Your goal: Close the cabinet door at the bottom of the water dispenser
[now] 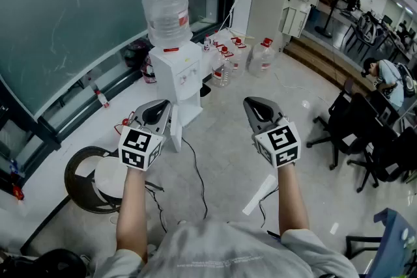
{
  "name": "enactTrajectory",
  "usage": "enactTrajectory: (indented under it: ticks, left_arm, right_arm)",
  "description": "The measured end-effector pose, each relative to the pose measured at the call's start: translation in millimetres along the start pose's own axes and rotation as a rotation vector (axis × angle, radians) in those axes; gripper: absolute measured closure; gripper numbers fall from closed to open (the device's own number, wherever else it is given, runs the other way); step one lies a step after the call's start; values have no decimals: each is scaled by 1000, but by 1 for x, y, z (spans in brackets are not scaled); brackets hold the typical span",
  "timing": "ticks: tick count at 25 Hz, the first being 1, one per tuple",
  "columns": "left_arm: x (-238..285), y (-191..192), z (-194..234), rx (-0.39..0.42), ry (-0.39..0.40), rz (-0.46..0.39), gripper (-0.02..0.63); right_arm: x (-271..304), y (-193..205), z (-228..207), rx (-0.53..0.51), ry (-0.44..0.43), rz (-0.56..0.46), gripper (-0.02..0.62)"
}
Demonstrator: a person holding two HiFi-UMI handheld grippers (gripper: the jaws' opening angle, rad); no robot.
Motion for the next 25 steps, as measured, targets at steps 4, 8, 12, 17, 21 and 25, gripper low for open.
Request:
enactTrajectory:
  ticks: [4,8,12,17,21,25]
  left_arm:
    - [12,-1,-18,2,1,5,586]
    - [22,4,-40,-24,-26,12,586]
    - [33,15,-62,-51,-60,41,586]
    - [49,28,-76,-69,-71,79,586]
    - [67,35,-57,-78,-58,77,586]
    - [95,56,-13,-110,-45,84,586]
  right_arm:
    - [-13,12,-18,18,25,-33,568]
    - [-31,27,-33,48,4,-92,568]
    - [-39,53,-46,56,-61,-76,568]
    - [-28,79,-61,64,-104,-56,568]
    - [5,88,-65,70,-106,-61,568]
    - [62,96,-62,74,-131,-49,568]
Point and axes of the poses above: the fingertips, and each gripper's own axes: x forward along the fingers, z to its left, y out of its underside, the point moved 8 cm from there along -x, backward along the fingers, and after that the axes turned 11 degrees about -x, right-handed, at the moved point
